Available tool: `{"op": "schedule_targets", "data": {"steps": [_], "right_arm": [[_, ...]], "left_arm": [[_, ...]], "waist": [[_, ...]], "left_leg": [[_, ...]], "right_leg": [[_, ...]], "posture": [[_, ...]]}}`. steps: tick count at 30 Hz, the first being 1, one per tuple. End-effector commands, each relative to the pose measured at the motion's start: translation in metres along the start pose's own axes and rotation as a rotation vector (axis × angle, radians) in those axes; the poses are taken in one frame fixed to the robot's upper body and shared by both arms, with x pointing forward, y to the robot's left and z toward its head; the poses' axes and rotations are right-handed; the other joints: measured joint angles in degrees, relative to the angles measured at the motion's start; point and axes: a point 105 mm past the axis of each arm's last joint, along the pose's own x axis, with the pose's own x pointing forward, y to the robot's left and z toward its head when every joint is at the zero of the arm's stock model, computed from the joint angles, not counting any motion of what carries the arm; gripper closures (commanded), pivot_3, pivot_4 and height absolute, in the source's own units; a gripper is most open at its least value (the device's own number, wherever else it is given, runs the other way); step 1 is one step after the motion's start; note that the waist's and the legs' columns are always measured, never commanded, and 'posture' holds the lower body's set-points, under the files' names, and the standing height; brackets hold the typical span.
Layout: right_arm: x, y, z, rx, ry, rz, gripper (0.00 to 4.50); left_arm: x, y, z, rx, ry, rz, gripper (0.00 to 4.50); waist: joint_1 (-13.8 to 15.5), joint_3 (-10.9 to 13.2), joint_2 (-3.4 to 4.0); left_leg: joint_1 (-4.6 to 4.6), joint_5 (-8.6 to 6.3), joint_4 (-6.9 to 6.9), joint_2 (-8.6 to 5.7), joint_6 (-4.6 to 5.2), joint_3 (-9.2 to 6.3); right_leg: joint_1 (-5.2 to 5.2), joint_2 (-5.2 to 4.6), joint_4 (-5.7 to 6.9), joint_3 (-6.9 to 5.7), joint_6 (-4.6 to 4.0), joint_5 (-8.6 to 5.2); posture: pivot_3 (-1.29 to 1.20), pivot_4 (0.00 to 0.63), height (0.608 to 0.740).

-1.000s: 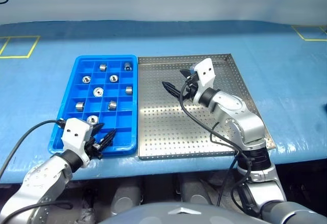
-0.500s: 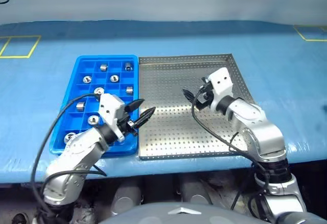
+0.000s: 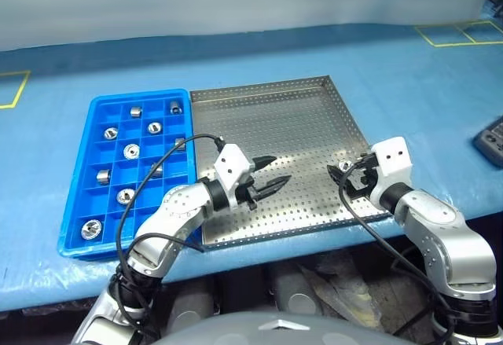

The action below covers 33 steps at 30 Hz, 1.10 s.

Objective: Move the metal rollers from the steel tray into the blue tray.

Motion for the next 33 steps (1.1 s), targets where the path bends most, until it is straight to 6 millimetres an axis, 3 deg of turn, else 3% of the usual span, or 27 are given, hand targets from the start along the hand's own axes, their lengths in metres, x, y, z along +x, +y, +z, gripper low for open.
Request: {"op": "schedule_targets", "data": {"steps": [1, 11, 24, 27, 31, 33], "right_arm": [[-0.001, -0.004, 0.001, 0.032, -0.017, -0.022, 0.0], [0.025, 0.006, -0.001, 0.098, -0.023, 0.02, 0.0], [0.056, 0.007, -0.015, 0.11, 0.032, 0.024, 0.0], [0.058, 0.002, -0.017, 0.114, 0.042, -0.009, 0.62], [0.059, 0.002, -0.016, 0.107, 0.033, -0.013, 1.88], [0.059, 0.001, -0.016, 0.111, 0.031, -0.02, 1.88]], "left_arm": [[0.002, -0.005, 0.005, 0.024, -0.026, -0.03, 1.94], [-0.001, -0.008, 0.001, 0.025, -0.012, -0.019, 1.94], [-0.007, -0.004, 0.002, 0.041, -0.006, 0.026, 1.94], [-0.009, -0.003, 0.002, 0.042, -0.003, 0.035, 1.91], [-0.01, -0.003, 0.002, 0.043, -0.001, 0.037, 1.91], [-0.01, -0.003, 0.002, 0.043, 0.001, 0.035, 1.91]], "waist": [[-1.13, 0.0, 0.0], [-3.64, 0.0, 0.01], [-2.36, 0.0, 0.01], [-1.96, -0.01, 0.01], [-1.71, -0.01, 0.01], [-1.52, -0.01, 0.02]], "left_leg": [[0.0, 0.0, 0.03, 0.0, 0.01, 0.02], [0.06, 0.0, 0.08, 0.0, 0.15, 0.35], [0.03, -0.07, 0.07, -0.02, 0.27, 0.45], [0.04, -0.08, 0.08, -0.02, 0.29, 0.5], [0.04, -0.08, 0.1, -0.02, 0.29, 0.52], [0.04, -0.08, 0.09, -0.01, 0.29, 0.52]], "right_leg": [[0.0, 0.01, 0.0, 0.04, 0.03, -0.01], [-0.03, 0.03, 0.02, 0.41, 0.5, 0.1], [-0.09, 0.01, -0.02, 0.53, 0.56, 0.33], [-0.1, 0.01, -0.03, 0.57, 0.59, 0.35], [-0.11, 0.01, -0.02, 0.59, 0.6, 0.36], [-0.11, 0.01, -0.02, 0.59, 0.6, 0.36]], "posture": [[-0.35, 0.15, 0.74], [-0.29, 0.15, 0.74], [-0.24, 0.15, 0.74], [-0.24, 0.15, 0.74], [-0.24, 0.15, 0.74], [-0.24, 0.15, 0.74]]}}
